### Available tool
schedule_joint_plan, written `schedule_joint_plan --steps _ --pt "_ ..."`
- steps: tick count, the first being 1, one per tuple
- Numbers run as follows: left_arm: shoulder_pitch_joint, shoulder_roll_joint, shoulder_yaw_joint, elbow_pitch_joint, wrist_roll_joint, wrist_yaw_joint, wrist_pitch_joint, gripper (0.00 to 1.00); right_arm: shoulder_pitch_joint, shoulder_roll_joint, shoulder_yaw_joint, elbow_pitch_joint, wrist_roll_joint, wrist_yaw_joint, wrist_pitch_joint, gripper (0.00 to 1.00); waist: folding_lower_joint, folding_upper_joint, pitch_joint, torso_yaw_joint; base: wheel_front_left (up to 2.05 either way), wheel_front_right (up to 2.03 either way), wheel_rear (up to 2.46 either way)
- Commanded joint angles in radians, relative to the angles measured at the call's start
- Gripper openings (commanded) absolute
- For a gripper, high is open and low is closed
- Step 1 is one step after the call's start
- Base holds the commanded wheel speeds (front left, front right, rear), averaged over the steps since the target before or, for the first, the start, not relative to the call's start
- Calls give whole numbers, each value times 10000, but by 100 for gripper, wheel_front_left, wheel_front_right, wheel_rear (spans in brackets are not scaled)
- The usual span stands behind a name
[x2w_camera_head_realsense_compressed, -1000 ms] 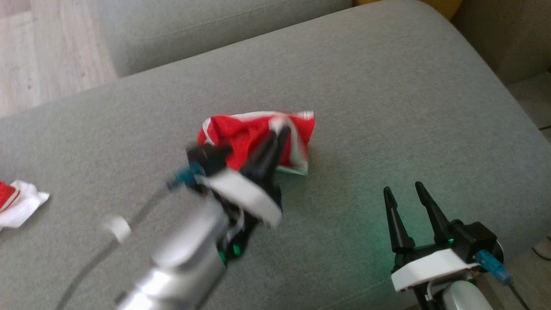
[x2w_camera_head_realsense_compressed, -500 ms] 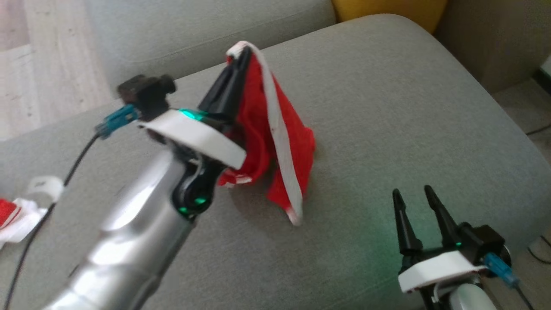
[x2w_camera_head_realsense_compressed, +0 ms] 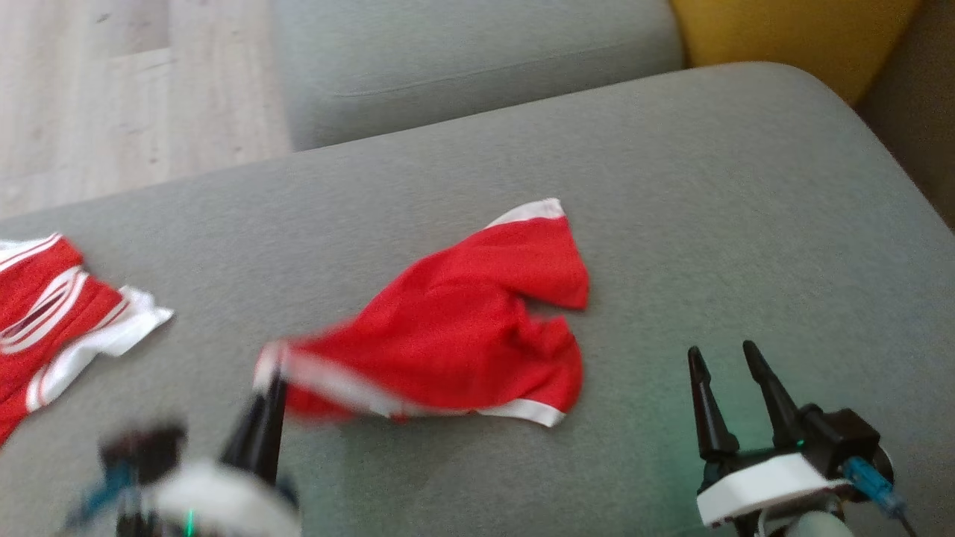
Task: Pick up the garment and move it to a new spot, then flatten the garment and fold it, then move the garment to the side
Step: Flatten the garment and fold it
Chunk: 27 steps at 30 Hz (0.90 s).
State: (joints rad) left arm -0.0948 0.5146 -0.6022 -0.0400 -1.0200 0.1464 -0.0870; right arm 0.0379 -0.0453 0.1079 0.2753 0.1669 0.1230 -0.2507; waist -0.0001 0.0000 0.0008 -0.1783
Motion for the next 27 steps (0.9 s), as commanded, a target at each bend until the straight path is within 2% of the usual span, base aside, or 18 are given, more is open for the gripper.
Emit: schedule_joint_plan --steps 1,5,9,10,11,15,17,21,24,26,27 --pt "141 409 509 -306 3 179 -275 0 -72 -49 264 -289 -45 77 -111 100 1 0 -29 269 0 0 0" --pt "1609 84 260 365 -325 172 -791 0 -11 -49 312 -252 -97 77 -111 100 1 0 -44 688 0 0 0" --pt "1841 -483 -172 1863 115 53 -1275 0 -66 -49 426 -203 -190 77 -111 100 1 0 -19 1064 0 0 0" --pt "1802 -642 -155 2009 103 -15 -1351 38 -73 -49 427 -197 -201 77 -111 100 1 0 -19 1119 0 0 0" --pt "1769 -745 -127 2116 100 -83 -1410 99 -82 -49 452 -186 -214 77 -111 100 1 0 -26 1139 0 0 0" --pt "1741 -582 -118 2312 383 46 -1474 100 -134 -49 560 -149 -246 77 -111 100 1 0 -39 1077 0 0 0" --pt "1816 -271 -33 2291 636 499 -1465 100 -173 -49 592 -156 -223 77 -111 100 1 0 -51 968 0 0 0" --pt "1978 446 300 1742 1112 1732 -1375 100 -140 -49 647 -164 -201 77 -111 100 1 0 -48 736 0 0 0" --pt "1929 745 404 979 1393 2386 -1209 100 -130 -49 694 -160 -217 77 -111 100 1 0 -23 529 0 0 0" --pt "1786 895 215 284 1665 2584 -956 100 -168 -49 713 -175 -230 77 -111 100 1 0 13 349 0 0 0" --pt "1609 863 93 -146 1796 2521 -925 100 -186 -49 679 -202 -228 77 -111 100 1 0 35 290 0 0 0"
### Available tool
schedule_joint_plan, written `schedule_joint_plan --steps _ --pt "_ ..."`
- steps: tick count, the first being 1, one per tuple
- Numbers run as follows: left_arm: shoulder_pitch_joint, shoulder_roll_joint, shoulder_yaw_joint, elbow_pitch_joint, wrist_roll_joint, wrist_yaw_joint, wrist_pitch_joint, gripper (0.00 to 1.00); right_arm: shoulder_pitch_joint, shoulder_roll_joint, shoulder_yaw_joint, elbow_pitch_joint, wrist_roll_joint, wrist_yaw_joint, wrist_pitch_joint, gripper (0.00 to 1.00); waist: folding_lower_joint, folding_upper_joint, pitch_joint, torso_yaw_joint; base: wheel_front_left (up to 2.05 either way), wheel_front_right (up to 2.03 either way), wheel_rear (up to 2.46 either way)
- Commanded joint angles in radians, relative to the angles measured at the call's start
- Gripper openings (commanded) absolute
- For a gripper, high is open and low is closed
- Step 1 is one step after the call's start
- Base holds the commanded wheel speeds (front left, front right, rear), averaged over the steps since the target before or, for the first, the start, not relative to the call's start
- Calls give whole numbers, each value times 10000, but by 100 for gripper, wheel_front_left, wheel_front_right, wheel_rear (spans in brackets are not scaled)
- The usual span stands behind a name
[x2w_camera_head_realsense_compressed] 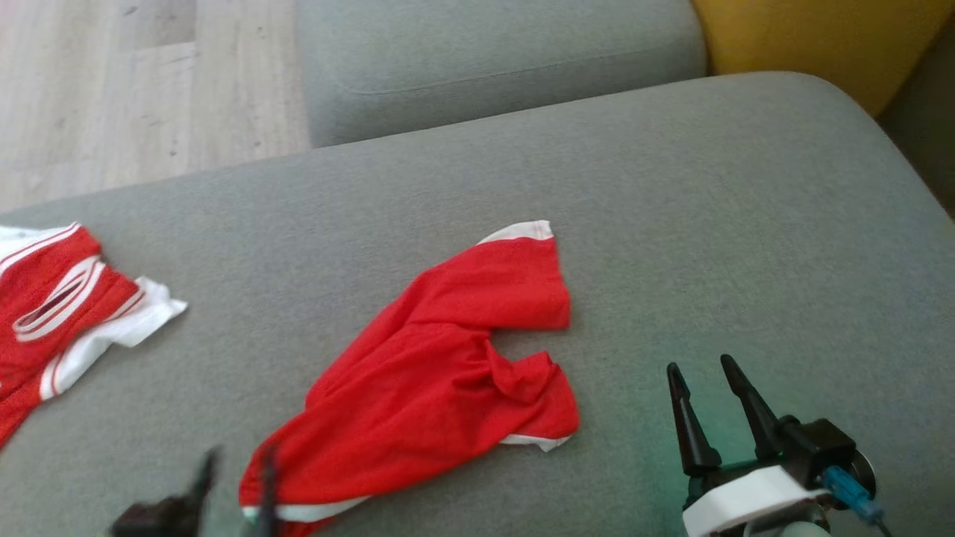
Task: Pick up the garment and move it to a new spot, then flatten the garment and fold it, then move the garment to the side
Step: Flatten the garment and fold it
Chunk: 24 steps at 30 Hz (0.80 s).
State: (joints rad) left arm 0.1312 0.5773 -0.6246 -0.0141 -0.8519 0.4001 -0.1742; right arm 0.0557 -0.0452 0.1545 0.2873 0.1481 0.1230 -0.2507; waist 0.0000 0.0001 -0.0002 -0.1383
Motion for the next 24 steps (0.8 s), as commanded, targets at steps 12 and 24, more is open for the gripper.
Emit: schedule_joint_plan --steps 12,24 --pt "-4614 -2164 -2924 794 2011 -2169 1859 100 -838 -51 426 -470 76 77 -111 100 0 -1 836 -946 0 0 0" --pt "-6247 -3132 -3704 4032 2336 -3244 2471 100 -1082 -51 407 -509 213 77 -111 100 0 -1 1322 -1703 0 0 0"
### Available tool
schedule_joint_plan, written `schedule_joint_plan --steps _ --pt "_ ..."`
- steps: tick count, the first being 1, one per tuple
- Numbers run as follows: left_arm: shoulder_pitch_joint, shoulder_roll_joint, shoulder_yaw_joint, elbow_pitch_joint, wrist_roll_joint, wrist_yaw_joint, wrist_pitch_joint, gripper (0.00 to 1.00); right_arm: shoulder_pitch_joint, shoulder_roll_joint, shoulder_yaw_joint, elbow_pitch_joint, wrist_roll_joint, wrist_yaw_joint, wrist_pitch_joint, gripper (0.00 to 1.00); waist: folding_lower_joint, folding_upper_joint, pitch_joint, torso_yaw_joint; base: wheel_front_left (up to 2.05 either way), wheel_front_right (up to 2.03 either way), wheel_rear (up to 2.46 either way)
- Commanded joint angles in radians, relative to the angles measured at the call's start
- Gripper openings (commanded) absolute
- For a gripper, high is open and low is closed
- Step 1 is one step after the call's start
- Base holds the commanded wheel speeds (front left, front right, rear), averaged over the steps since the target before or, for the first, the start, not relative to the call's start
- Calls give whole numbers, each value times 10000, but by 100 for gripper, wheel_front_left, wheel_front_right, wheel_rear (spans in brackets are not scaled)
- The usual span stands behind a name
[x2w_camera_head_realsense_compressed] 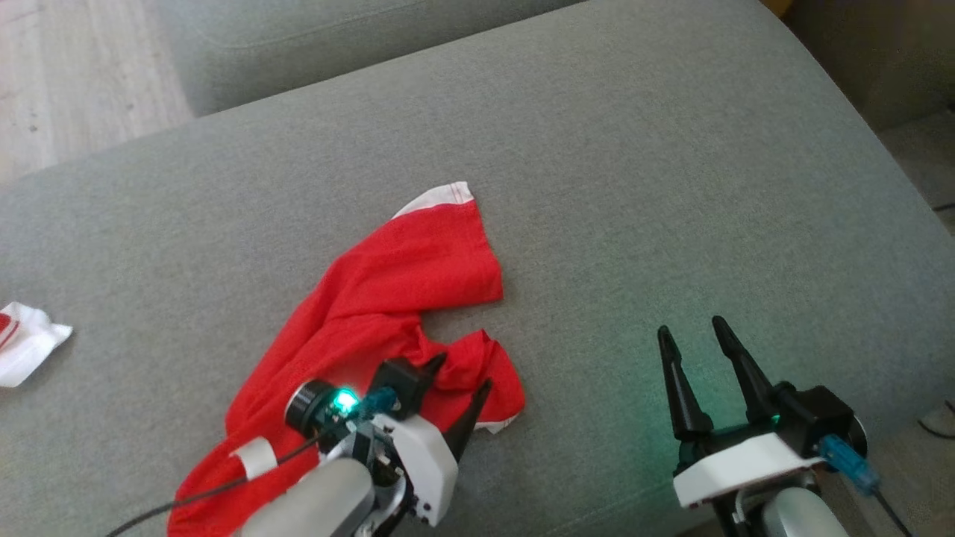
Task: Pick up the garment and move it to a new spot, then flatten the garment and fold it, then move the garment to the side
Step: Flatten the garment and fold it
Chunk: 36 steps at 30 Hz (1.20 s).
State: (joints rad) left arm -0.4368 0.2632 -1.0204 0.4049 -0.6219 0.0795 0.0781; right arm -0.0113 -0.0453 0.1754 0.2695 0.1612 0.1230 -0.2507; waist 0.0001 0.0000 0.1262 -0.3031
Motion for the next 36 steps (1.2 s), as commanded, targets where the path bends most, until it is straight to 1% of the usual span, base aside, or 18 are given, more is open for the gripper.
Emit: schedule_joint_plan --steps 1,4,6,7,9,13,16,18,21,25,28,29,32,36 --pt "-643 -72 234 45 23 -102 -55 100 -435 -49 194 -335 97 77 -111 100 -1 0 78 -72 0 0 0" --pt "-881 -277 147 686 79 -208 -73 100 -493 -49 215 -332 128 77 -111 100 -1 0 111 -137 0 0 0" --pt "-1032 -408 121 1058 125 -258 -179 25 -524 -49 215 -325 142 77 -111 100 -1 0 114 -165 0 0 0" --pt "-1079 -482 130 1208 107 -298 -257 0 -533 -49 211 -322 144 77 -111 100 -1 0 107 -176 0 0 0" --pt "-1121 -553 125 1320 87 -373 -333 0 -537 -49 205 -318 144 77 -111 100 -1 0 95 -184 0 0 0" --pt "-1062 -830 334 1279 -347 -746 -710 0 -489 -49 125 -302 116 77 -111 100 -1 0 7 -181 0 0 0" --pt "-872 -938 601 721 -898 -1124 -919 0 -409 -49 14 -302 82 77 -111 100 -1 0 -60 -133 0 0 0" --pt "-766 -878 653 174 -1167 -1365 -895 0 -357 -49 -44 -311 60 77 -111 100 -1 0 -87 -97 0 0 0" --pt "-625 -675 722 -720 -1521 -1513 -650 0 -315 -49 -69 -295 34 77 -111 100 -1 0 -127 -79 0 0 0" --pt "-538 -431 856 -1696 -1927 -1541 -267 0 -375 -49 3 -295 48 77 -111 100 -1 0 -85 -123 0 0 0" --pt "-606 -334 927 -1724 -1932 -1441 -204 0 -445 -49 103 -295 61 77 -111 100 -1 0 -5 -215 0 0 0" --pt "-654 -353 1028 -1561 -1910 -1331 -309 0 -472 -49 137 -292 61 77 -111 100 -1 0 37 -258 0 0 0" --pt "-1062 -320 1072 -656 -1305 -922 -666 0 -556 -49 225 -271 41 77 -111 100 -1 0 160 -403 0 0 0" --pt "-1671 -487 986 870 -658 -715 -1225 0 -643 -49 288 -233 31 77 -111 100 -1 0 369 -613 0 0 0"
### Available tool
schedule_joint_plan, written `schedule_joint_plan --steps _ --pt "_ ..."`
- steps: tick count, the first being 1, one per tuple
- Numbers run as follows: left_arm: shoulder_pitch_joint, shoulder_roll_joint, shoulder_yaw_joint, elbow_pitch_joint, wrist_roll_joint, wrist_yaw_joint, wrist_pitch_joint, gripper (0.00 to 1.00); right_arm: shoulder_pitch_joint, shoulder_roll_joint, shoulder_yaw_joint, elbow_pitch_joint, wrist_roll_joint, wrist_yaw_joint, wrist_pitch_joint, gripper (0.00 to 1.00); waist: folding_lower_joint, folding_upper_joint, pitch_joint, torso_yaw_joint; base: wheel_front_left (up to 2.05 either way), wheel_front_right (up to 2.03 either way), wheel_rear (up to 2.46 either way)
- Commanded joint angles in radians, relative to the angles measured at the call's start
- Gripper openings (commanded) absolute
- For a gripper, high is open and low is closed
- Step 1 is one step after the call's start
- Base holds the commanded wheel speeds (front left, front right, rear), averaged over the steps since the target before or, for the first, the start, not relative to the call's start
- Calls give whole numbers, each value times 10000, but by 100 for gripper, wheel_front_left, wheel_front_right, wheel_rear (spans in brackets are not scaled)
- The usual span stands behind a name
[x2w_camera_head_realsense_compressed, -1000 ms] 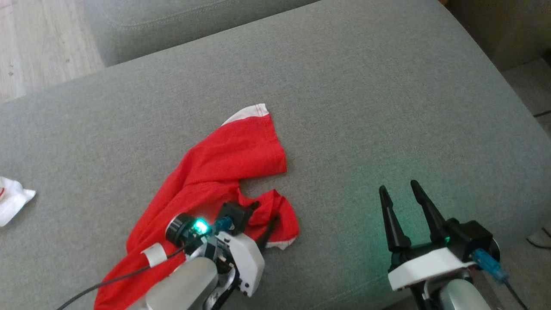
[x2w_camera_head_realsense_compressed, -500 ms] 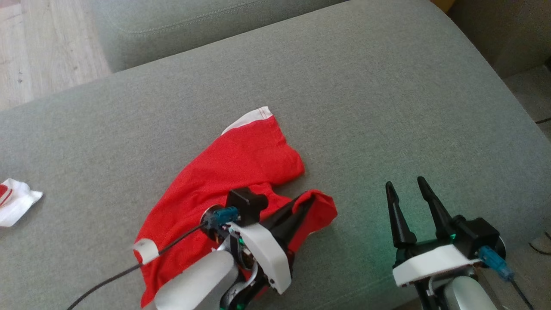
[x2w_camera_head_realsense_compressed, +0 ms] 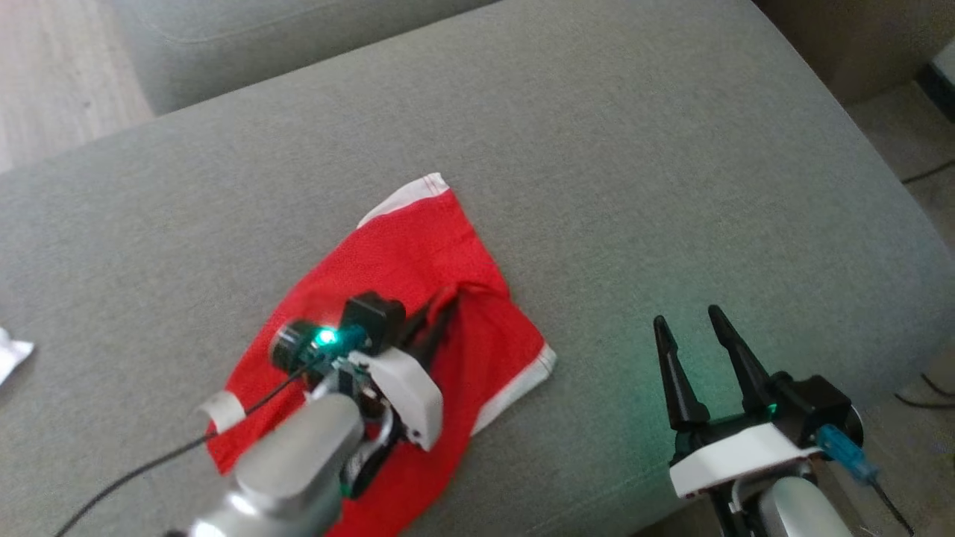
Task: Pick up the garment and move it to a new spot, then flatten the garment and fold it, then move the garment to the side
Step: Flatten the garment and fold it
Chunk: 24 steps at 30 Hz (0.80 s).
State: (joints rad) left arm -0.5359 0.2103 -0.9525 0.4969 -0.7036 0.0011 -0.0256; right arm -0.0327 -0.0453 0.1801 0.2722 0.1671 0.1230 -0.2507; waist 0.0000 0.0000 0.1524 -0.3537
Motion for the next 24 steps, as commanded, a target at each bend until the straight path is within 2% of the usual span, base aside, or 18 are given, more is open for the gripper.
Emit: schedule_joint_plan --steps 1,4,5,6,7,8,12,17,24 --pt "-862 18 241 359 366 115 -328 0 -452 -49 260 -256 -25 77 -111 100 0 0 156 -153 0 0 0" --pt "-1339 -108 161 1461 764 206 -792 0 -492 -49 281 -258 10 77 -111 100 0 0 273 -243 0 0 0" --pt "-1474 -169 172 1764 838 234 -972 5 -488 -49 279 -257 20 77 -111 100 0 0 316 -257 0 0 0" --pt "-1581 -242 180 2042 881 236 -1132 38 -484 -49 277 -252 19 77 -111 100 0 0 342 -258 0 0 0" --pt "-1653 -334 191 2287 868 184 -1251 54 -476 -49 272 -251 18 77 -111 100 0 0 362 -248 0 0 0" --pt "-1701 -433 238 2488 806 125 -1370 100 -465 -49 256 -255 20 77 -111 100 0 0 376 -227 0 0 0" --pt "-1778 -727 621 2837 580 180 -1993 100 -368 -49 23 -273 -10 77 -111 100 0 0 293 58 0 0 0" --pt "-1314 -685 1446 2086 518 518 -2344 100 -227 -49 -376 -406 -207 77 -111 100 0 0 -45 705 0 0 0" --pt "1270 -266 3601 -1379 1575 1124 -2358 100 28 -51 -925 -475 -632 77 -111 100 0 0 -787 1829 0 0 0"
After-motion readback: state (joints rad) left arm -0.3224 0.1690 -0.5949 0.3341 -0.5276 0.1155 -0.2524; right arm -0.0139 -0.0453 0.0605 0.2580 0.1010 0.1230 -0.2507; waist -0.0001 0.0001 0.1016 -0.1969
